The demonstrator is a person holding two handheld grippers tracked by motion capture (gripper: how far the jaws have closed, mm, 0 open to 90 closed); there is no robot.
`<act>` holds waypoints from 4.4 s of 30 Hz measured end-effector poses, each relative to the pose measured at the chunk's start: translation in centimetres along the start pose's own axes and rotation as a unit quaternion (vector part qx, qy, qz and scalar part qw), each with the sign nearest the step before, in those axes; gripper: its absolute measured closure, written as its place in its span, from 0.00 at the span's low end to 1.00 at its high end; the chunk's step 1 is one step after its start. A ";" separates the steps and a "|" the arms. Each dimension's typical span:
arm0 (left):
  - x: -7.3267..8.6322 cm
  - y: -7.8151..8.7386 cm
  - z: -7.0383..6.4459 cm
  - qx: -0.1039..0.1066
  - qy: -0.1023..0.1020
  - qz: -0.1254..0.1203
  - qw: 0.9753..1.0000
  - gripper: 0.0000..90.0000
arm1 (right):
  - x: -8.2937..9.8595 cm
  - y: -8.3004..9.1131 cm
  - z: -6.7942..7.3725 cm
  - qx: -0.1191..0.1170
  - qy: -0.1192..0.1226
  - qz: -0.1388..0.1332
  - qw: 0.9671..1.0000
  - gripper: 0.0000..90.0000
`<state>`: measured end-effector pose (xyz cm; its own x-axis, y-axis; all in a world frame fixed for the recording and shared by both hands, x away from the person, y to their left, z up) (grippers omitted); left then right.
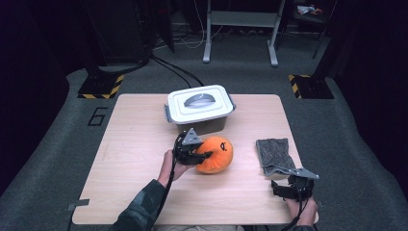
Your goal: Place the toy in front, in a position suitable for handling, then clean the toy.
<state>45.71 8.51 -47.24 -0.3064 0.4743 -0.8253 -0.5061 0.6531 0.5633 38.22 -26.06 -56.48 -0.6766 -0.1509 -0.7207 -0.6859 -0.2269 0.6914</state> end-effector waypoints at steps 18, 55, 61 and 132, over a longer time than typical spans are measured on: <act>-0.4 -3.5 -0.2 0.029 -0.016 0.027 0.999 0.37 | 0.0 0.0 0.0 -0.001 0.001 0.000 1.000 0.01; 5.3 3.7 -0.5 -0.048 0.079 -0.008 0.996 0.14 | 0.0 0.1 0.0 0.003 -0.003 -0.001 1.000 0.03; 5.8 3.5 -1.0 -0.043 0.088 -0.019 0.995 0.14 | 0.0 0.1 0.0 0.004 -0.004 -0.002 1.000 0.03; 6.2 -0.3 -3.9 -0.048 0.043 -0.012 0.998 0.84 | -7.0 -3.8 -0.4 -0.043 -0.023 0.006 0.999 0.81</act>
<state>40.77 8.96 -52.71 -0.3594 0.4031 -0.8416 -0.5879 0.6026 0.5397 45.65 -24.53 -54.06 -0.6979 -0.1102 -0.7077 -0.6533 -0.3072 0.6920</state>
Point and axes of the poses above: each handheld gripper's, and its own axes: y roughly backward along the jaws, x roughly out of its underside, z roughly to its left, the point moved 5 cm from there along -y, roughly forward along the jaws, and after that the axes turned 4 degrees about -x, right-handed, at the moved point
